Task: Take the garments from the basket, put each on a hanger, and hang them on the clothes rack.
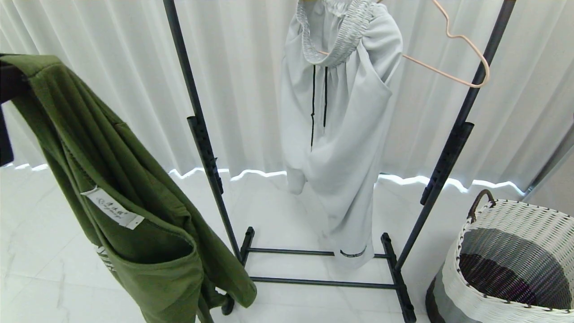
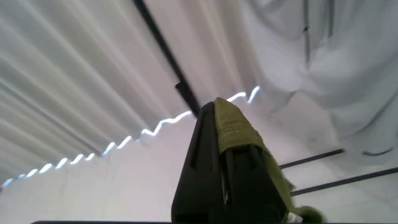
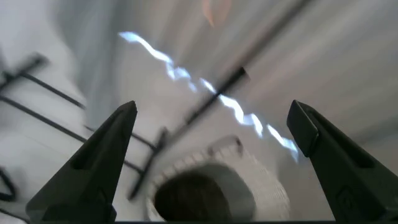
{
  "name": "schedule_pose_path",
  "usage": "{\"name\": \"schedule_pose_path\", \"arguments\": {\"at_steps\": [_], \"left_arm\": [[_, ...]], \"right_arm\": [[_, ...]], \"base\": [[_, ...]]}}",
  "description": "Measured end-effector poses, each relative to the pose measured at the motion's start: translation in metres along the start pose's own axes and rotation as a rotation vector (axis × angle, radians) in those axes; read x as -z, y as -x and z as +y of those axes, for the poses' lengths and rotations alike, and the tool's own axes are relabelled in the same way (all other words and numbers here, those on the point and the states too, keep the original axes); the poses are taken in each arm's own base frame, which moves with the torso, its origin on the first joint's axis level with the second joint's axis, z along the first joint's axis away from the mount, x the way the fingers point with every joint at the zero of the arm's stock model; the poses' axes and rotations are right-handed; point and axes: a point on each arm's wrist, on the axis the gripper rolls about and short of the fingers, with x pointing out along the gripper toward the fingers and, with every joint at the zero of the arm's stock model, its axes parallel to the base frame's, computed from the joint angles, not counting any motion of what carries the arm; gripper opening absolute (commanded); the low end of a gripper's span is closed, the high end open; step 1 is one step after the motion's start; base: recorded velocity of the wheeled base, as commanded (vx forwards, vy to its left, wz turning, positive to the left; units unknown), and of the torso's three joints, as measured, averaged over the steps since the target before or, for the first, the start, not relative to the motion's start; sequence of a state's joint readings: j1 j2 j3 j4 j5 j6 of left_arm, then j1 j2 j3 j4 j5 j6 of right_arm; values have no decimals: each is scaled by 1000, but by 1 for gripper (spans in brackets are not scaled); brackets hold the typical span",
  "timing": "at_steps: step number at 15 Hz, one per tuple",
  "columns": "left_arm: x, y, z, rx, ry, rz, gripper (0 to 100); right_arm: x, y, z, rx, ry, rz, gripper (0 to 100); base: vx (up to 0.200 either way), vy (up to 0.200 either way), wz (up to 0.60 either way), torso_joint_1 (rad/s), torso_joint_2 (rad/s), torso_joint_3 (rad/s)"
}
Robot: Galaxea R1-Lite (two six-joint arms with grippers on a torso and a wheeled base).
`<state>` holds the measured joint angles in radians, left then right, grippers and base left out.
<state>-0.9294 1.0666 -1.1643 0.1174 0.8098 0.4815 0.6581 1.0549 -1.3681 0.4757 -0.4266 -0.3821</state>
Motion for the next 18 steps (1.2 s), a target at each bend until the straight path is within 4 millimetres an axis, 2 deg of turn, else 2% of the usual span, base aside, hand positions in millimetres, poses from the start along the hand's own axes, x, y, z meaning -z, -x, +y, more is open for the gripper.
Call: {"name": "schedule_pose_path", "arguments": {"at_steps": [2, 4, 10, 13, 18], "left_arm": [[12, 8, 8, -25, -7, 11, 0], [17, 12, 13, -45, 0, 12, 0], [20, 16, 18, -61, 10, 12, 0], [20, 16, 17, -60, 9, 13, 0], [20, 15, 17, -60, 8, 14, 0]], "right_arm": [[14, -6, -7, 107, 0, 121, 100], [27, -12, -9, 157, 0, 196, 100], [47, -9, -4, 169, -43, 249, 100], [50, -4, -4, 173, -61, 245, 100], [51, -2, -4, 175, -71, 238, 100]], "base": [[0, 0, 0, 0, 0, 0], [0, 0, 0, 0, 0, 0], [0, 0, 0, 0, 0, 0], [0, 0, 0, 32, -125, -83], [0, 0, 0, 121, -372, -285]]}}
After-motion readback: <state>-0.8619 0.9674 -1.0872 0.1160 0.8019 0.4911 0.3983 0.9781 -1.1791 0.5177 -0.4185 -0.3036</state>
